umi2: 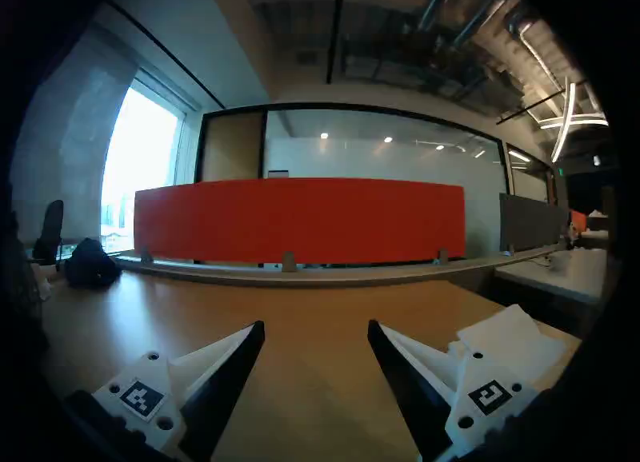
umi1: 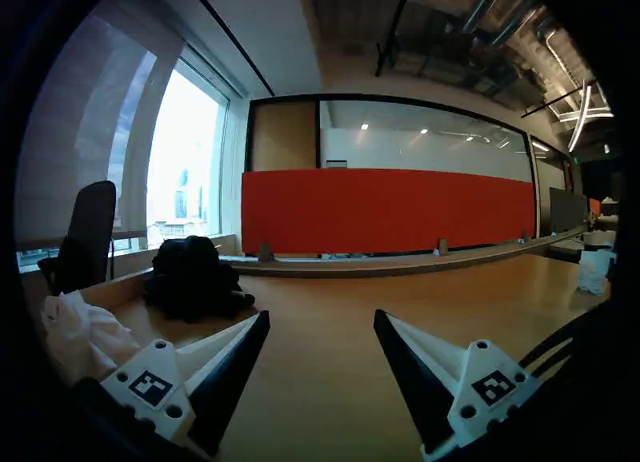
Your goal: Fold towel
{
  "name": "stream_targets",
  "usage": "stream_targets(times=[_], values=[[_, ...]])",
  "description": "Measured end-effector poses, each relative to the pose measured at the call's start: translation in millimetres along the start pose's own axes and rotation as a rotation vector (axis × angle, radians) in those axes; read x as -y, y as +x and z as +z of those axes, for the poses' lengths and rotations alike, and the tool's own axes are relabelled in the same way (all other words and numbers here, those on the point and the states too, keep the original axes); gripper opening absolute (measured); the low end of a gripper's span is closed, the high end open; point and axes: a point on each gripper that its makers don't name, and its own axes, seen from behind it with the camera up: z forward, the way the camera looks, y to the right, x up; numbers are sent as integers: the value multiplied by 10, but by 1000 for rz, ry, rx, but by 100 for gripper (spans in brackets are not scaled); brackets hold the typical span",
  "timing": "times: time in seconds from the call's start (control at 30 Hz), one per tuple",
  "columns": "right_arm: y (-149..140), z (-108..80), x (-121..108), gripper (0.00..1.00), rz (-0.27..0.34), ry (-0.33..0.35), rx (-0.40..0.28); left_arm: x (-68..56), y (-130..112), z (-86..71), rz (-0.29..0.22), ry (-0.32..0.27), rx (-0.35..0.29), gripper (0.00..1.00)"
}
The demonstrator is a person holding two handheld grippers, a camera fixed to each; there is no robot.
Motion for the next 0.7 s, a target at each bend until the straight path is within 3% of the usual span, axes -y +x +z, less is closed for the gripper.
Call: stream_targets(times=[0.7], values=[[22, -23, 17, 100, 0, 1, -1, 7, -2, -4, 0, 0, 0, 97]])
